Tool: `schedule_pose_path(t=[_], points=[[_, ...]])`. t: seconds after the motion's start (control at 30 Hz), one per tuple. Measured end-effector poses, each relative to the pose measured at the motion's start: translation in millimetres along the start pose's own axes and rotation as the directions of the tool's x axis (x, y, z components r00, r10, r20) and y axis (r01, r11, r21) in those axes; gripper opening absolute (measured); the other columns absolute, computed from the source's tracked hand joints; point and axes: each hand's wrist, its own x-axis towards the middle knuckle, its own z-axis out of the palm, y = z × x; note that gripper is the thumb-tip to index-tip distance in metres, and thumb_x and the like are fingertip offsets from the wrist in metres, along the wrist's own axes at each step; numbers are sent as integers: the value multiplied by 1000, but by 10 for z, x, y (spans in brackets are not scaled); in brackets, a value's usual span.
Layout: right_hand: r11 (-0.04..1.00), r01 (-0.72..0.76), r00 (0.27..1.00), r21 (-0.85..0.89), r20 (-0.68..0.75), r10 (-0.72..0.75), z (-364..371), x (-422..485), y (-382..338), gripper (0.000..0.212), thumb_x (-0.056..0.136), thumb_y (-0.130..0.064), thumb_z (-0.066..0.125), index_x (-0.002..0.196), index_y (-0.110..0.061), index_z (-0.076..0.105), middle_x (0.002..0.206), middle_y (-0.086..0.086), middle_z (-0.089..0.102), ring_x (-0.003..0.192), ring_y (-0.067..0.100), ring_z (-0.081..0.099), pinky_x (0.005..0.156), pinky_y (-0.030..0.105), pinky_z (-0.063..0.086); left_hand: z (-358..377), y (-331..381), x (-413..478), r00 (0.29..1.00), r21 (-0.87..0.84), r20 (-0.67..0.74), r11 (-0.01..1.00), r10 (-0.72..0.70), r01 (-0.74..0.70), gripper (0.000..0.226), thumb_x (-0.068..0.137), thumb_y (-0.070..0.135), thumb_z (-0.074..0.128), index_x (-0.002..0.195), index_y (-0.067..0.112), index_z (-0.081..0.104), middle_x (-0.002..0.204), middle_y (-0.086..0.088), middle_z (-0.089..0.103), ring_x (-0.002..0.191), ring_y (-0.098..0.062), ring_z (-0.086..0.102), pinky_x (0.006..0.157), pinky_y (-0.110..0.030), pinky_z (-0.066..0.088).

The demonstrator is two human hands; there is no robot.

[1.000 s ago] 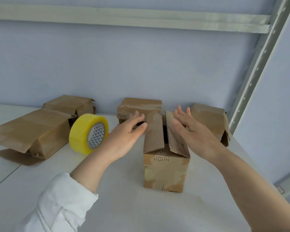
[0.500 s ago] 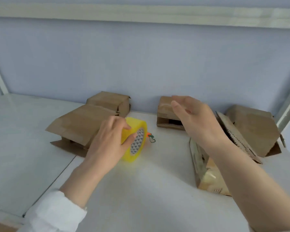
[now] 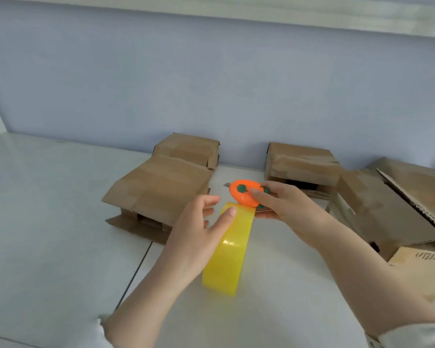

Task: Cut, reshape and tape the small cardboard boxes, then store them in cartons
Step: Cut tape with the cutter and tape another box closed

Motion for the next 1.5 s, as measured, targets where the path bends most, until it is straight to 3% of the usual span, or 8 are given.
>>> schedule_pose_path(t=[0.13,0.43,0.63,0.8,1.0,1.23,1.37,1.5], points=[[991,123,987,-45,-100,-127,100,-139,-77,17,87,-19,63,103,-13,63,104,11,69,95,22,66,90,34,53,-20,48,120,978,-116,163,982,-128,148,22,87,40,57,105,29,62,108,12,64,102,-3,58,87,-22,42],[942,276,879,-192,-346,-328,303,-369,-69,13,82,-20,70,82,-25,58,82,-7,67,73,13,60,62,13,43,77,109,143,999,-54,-31,998,13,-15,18,85,28,64,76,13,59,85,5,65,83,-7,61,71,-22,42],[970,230,793,-84,-562,-237,404,-451,-66,16,84,-22,68,78,-25,54,70,-14,56,57,-6,48,53,7,36,201,139,90,981,1,-123,988,152,-153,20,86,24,64,69,16,55,80,7,63,89,-6,58,75,-16,39],[949,252,765,191,-640,-75,210,-631,-238,11,85,-22,67,83,-22,57,82,-5,63,76,10,57,72,22,47,411,412,-5,933,58,-200,955,298,-292,20,86,27,63,70,25,52,89,5,62,93,-6,54,73,-4,34],[826,280,799,489,-595,81,-269,-957,-427,9,87,-17,65,94,-11,62,91,6,65,84,18,61,85,34,50,791,859,-123,874,52,-205,896,441,-440,24,87,27,62,68,31,46,87,2,60,89,-10,52,68,-6,32],[712,359,794,604,-598,107,-883,-1397,-434,10,90,-16,61,89,-7,64,70,5,65,59,15,62,55,26,54,1365,1311,-334,833,35,-200,853,517,-521,27,87,26,62,69,34,43,84,8,52,86,-2,47,70,-3,32],[512,562,691,649,-709,141,-1386,-1559,-280,14,93,-12,56,92,2,59,95,12,64,74,17,68,81,33,57,1551,1425,-401,848,-61,-240,865,472,-498,20,88,26,61,73,28,49,88,4,62,86,-5,55,77,-13,38],[871,244,541,427,-805,244,-1908,-1598,394,28,90,-21,61,116,-14,54,111,5,59,88,15,61,69,21,51,1568,1485,-417,900,-228,-259,883,350,-409,21,87,24,63,69,23,52,66,19,60,64,5,52,63,-12,38]])
